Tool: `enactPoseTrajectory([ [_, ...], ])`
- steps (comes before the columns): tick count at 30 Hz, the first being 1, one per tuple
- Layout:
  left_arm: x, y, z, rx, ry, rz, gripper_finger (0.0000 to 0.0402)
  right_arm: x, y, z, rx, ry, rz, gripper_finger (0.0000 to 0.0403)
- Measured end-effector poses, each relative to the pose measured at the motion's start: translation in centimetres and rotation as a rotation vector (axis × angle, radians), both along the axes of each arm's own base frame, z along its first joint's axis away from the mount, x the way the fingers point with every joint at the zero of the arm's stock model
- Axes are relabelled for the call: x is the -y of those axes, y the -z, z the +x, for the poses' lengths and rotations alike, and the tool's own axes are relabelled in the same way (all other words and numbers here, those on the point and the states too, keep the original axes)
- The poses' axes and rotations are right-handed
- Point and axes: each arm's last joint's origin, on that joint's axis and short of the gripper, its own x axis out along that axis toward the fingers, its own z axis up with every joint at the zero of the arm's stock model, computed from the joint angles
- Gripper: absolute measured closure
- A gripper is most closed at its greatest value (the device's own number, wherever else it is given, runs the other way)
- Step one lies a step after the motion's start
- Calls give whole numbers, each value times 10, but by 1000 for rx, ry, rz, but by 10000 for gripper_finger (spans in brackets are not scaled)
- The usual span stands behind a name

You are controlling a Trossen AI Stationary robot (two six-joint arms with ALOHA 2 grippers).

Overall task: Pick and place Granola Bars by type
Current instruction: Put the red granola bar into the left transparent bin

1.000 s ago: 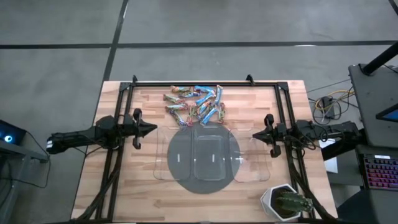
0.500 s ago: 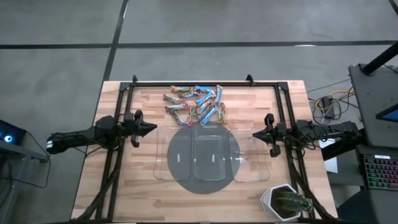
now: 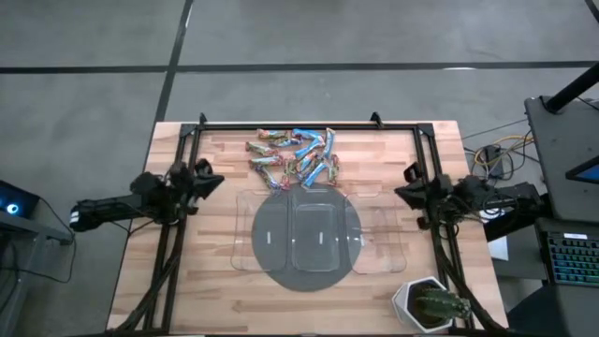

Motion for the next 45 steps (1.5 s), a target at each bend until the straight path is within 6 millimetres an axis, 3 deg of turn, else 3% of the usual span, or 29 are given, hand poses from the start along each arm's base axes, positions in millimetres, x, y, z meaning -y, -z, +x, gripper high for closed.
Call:
enactPoseTrajectory([
  [4,1,-24,-8,85,-8,29,402,3,-10,-6,124,31,108,394],
  [12,4,-83,-28,216,-69,157,402,5,-30,-20,337,61,94,394],
  [16,5,-116,-35,252,-127,254,402,6,-55,-30,407,98,62,394],
  [21,4,-153,-32,249,-160,309,402,8,-100,-40,450,158,17,394],
  [34,2,-256,-17,0,-117,294,402,6,-232,-22,203,153,-29,394],
  [40,3,-302,-22,-107,-116,322,402,4,-276,-10,-4,146,-73,394],
  [45,3,-322,-22,-237,-100,331,402,3,-301,-1,-125,143,-100,394],
])
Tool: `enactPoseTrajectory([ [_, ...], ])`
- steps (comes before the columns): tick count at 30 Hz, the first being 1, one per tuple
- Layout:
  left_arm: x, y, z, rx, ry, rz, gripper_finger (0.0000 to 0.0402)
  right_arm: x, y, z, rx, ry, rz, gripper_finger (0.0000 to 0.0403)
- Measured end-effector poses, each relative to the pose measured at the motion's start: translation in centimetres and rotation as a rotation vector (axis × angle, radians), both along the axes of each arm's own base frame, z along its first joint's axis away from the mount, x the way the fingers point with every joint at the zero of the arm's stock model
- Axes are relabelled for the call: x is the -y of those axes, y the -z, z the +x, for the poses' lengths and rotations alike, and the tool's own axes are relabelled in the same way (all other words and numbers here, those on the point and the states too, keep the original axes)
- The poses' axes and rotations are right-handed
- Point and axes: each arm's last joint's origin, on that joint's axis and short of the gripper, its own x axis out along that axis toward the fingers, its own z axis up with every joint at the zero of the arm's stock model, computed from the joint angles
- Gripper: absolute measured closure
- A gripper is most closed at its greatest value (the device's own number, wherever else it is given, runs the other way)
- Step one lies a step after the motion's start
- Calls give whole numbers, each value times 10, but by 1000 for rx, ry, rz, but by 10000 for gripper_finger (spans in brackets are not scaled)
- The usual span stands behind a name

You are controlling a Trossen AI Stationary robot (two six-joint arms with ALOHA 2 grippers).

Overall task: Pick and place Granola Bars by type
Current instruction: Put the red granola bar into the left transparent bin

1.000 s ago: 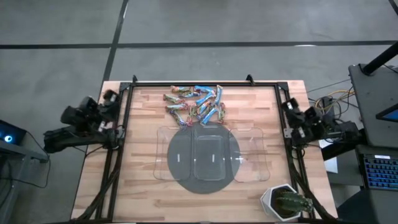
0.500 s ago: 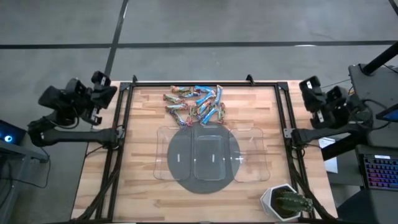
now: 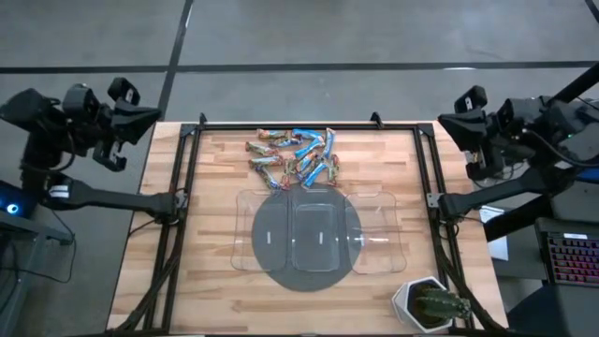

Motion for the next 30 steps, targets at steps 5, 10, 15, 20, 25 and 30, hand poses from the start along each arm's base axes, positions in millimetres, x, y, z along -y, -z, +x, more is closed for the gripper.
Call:
enactPoseTrajectory([
  [5,-1,-7,8,-103,0,-17,402,-1,-15,7,-91,2,-17,394],
  [10,-3,-7,18,-174,-4,-15,402,-2,-22,15,-171,1,-26,394],
  [15,-5,-2,30,-228,-20,-5,402,-3,-23,25,-236,7,-34,394],
  [20,-8,0,39,-251,-94,-12,402,-2,-17,38,-312,102,-22,394],
  [25,-10,3,48,-284,-117,-16,402,-3,-7,53,-372,160,-24,394],
  [30,-11,6,59,-314,-117,-19,402,-5,-1,68,-417,165,-68,394],
])
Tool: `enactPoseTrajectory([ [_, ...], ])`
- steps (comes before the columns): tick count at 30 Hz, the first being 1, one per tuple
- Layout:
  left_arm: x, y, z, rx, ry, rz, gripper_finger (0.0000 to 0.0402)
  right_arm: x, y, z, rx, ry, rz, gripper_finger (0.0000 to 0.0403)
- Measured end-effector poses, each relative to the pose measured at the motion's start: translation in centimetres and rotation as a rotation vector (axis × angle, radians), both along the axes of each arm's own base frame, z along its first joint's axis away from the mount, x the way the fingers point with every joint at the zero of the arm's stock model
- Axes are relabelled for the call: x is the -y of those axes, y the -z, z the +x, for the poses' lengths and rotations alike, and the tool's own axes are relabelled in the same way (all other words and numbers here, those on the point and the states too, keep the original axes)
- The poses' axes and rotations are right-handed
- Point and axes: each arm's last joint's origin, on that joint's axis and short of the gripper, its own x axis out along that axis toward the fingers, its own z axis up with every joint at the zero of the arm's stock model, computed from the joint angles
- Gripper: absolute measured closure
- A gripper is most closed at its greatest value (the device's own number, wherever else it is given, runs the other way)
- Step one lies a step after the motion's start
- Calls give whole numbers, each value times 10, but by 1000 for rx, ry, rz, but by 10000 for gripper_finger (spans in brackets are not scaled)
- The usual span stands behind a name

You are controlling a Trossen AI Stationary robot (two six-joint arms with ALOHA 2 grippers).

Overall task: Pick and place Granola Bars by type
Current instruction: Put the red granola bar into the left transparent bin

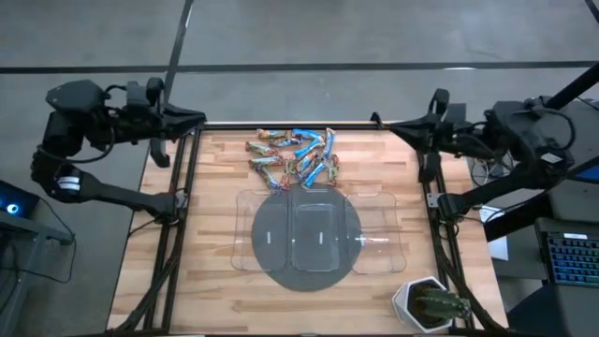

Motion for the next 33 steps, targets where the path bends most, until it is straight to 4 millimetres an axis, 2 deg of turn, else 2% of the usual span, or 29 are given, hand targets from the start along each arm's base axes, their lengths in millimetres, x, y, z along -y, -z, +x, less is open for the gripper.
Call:
enactPoseTrajectory([
  [14,-4,12,35,-88,12,-44,402,-5,15,38,-98,-4,-32,394],
  [22,-4,18,30,-162,12,-26,402,-7,20,48,-116,-1,10,394],
  [27,-4,22,27,-207,1,-34,402,-6,22,48,-125,18,106,394],
  [33,-7,22,14,-226,-172,2,402,1,24,47,-127,80,187,394],
])
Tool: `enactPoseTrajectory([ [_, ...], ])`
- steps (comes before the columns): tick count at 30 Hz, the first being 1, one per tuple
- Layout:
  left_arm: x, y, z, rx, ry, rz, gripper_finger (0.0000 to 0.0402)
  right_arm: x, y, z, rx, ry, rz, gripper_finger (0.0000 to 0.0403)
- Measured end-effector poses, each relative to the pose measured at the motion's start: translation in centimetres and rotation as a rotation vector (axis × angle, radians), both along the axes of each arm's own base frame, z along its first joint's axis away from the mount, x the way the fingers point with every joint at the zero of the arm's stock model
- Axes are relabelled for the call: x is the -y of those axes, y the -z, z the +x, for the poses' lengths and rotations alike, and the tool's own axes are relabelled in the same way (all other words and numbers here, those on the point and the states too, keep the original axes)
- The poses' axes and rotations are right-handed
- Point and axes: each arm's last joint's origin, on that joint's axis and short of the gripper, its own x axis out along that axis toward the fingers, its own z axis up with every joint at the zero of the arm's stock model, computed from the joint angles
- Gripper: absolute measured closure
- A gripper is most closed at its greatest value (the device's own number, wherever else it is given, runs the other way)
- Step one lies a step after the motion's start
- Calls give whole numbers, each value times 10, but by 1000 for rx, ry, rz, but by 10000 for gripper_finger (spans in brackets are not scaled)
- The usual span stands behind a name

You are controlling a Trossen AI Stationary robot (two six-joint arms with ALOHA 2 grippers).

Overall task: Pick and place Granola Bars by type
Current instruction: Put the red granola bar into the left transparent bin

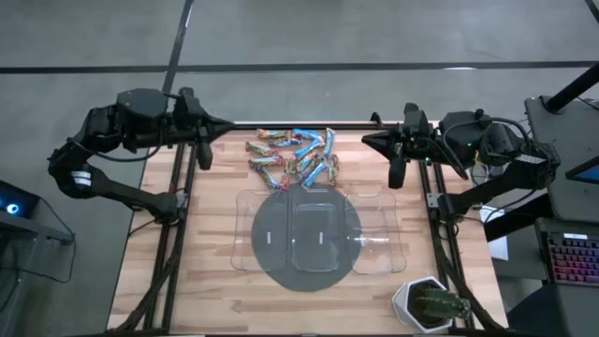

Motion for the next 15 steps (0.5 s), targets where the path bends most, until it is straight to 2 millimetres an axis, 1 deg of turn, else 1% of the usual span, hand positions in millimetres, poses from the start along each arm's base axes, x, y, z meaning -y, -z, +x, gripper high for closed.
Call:
enactPoseTrajectory([
  [3,-1,-1,-4,1,-48,21,402,6,-1,0,4,46,1,394],
  [7,0,-3,-10,9,-49,40,402,21,-3,-1,22,135,64,394],
  [11,0,-3,-14,10,-49,40,402,36,-4,-5,-32,203,91,394],
  [15,1,-1,-17,-10,-49,38,402,47,-8,-5,-83,213,111,394],
])
